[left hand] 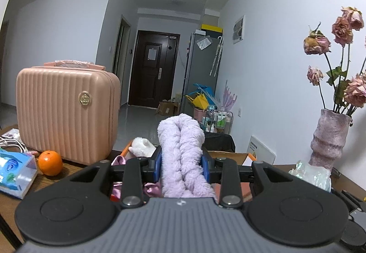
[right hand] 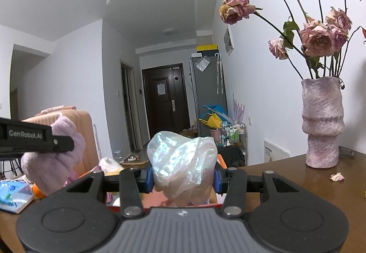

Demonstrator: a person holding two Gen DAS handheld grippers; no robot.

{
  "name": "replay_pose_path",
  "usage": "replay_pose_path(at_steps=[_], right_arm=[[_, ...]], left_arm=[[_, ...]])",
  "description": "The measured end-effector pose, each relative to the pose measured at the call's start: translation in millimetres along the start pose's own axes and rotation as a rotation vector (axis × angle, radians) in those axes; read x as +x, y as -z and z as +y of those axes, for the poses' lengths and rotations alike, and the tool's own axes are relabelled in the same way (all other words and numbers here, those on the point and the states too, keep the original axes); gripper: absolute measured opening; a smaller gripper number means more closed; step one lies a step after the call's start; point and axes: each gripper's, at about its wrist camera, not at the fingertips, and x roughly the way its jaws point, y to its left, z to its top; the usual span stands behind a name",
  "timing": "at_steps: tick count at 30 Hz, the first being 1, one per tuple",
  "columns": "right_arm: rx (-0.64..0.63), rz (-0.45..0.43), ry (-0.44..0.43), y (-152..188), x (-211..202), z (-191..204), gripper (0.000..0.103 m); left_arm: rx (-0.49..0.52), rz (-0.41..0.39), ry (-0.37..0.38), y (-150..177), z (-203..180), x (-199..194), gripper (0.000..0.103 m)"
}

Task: Organize soft objects
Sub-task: 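Carry the sock and plastic bag in both grippers over the cardboard box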

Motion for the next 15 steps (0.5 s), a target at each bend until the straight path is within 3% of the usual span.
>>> replay_pose_path(at_steps=[15], right_arm=[[-0.002,0.007,0.019,-3,71,3,0.046]], left_arm=[[-0.013,0.013,-0.021,-6,-6,65,0.033]])
